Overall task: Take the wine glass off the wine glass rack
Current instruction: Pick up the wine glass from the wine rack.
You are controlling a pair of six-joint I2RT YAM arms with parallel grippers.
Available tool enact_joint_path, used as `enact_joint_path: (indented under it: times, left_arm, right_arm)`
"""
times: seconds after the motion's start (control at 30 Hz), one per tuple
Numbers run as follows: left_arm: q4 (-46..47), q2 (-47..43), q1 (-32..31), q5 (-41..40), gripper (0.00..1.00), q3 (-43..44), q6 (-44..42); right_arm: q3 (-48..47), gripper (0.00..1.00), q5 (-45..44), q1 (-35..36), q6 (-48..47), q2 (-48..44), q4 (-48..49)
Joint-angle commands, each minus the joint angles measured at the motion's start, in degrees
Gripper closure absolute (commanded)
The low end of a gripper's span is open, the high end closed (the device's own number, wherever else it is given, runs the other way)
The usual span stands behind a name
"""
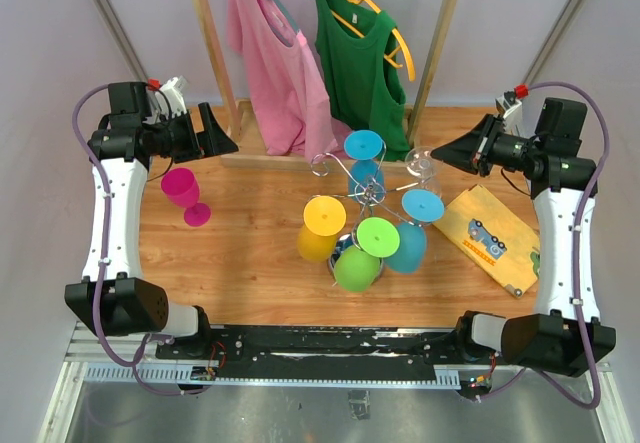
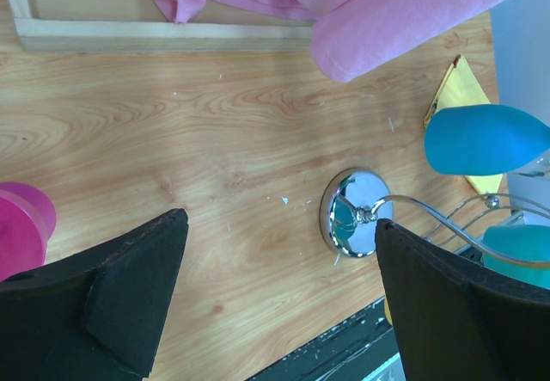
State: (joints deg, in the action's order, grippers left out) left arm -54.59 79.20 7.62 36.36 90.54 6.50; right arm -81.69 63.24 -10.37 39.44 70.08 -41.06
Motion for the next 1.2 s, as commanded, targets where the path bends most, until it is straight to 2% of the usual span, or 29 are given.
enact_joint_path:
  times: [0.0,0.63,1.0,1.17]
  left_arm:
    - [-0.1,0.2,-0.6,1.4,0.05,0.1,0.1]
    - [0.0,1.6,-1.4,1.5,0.05,0.4,-0.1]
    - [0.3,2.1,-2.1,1.5,0.05,0.5,-0.1]
    - [0.3,2.0,-2.3,1.5,0.05,0.5,0.0]
  right_arm:
    - [-0.1,0.99,2.8,-2.0,2.0,-1.5,1.8]
    - [2.0,0.99,5.5,-2.1,3.3,-4.0,3.2]
    - [4.4,0.99,6.9,-1.8,7.0,-6.6,6.9]
    - [7.0,0.99,6.6,-0.7,11.3,-8.1,12.6]
